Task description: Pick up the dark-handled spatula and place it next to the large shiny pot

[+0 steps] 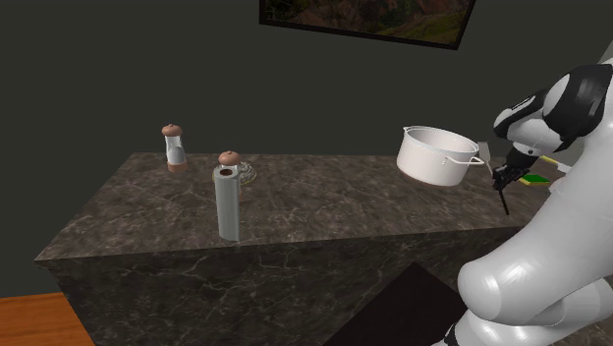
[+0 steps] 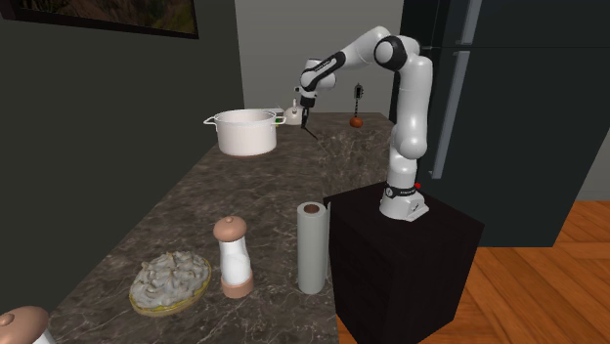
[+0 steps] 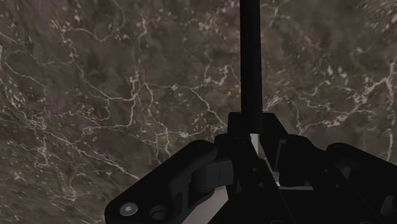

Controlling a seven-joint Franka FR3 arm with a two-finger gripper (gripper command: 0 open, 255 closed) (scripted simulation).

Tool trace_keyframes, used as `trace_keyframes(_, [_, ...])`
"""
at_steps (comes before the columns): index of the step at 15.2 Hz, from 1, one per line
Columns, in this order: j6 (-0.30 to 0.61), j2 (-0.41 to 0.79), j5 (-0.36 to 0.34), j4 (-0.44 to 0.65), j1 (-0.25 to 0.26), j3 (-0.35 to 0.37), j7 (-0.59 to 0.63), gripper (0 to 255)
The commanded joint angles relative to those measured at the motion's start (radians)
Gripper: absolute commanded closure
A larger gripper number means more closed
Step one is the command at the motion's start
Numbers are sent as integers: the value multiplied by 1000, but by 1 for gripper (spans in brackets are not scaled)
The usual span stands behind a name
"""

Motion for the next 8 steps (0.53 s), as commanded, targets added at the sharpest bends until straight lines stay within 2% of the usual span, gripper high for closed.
trace_keyframes(1, [-27,-18,-17,13,1,0,12,255])
trace_keyframes(8, [-117,-53,-50,77,3,5,39,255])
